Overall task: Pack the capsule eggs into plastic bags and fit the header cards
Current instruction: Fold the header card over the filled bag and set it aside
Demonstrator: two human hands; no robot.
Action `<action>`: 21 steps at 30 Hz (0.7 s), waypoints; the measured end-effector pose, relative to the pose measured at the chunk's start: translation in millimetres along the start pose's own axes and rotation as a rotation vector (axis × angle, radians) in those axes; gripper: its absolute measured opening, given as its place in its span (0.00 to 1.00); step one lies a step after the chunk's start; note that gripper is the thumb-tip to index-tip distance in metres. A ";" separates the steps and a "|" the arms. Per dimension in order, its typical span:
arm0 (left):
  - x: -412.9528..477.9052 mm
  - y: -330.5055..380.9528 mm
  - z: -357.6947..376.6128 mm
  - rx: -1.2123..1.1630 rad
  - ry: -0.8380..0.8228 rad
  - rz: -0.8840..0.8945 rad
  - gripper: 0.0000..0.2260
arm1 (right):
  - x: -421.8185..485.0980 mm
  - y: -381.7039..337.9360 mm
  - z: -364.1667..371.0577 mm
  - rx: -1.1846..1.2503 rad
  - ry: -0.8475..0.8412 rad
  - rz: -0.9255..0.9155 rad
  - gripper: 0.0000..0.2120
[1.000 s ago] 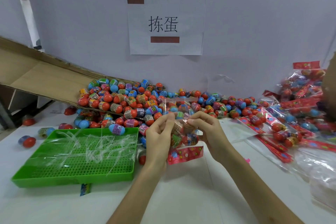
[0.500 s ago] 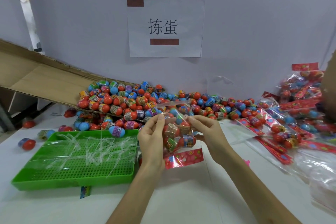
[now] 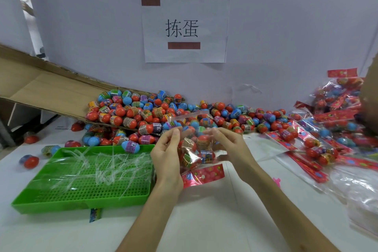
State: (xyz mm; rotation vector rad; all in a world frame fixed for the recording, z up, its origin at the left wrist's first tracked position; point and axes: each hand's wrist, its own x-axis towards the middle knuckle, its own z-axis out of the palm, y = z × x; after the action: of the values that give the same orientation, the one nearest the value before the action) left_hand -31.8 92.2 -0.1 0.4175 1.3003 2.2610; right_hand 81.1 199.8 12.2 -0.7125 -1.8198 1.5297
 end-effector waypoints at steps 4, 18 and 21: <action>4.4 3.7 -3.6 -0.078 0.060 -0.032 0.08 | -0.4 0.7 -11.2 -0.120 -0.263 0.070 0.14; 8.0 10.1 -4.3 -0.153 0.108 -0.068 0.05 | -1.4 -4.7 -20.5 -0.163 -0.222 -0.013 0.03; 9.3 9.6 -5.0 -0.140 0.095 -0.048 0.06 | -1.0 -3.9 -20.4 -0.206 -0.215 -0.047 0.04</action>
State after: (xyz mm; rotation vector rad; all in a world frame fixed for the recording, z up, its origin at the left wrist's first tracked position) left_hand -44.5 89.7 5.8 0.2292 1.1757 2.3383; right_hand 97.3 211.3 18.1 -0.6128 -2.1626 1.4481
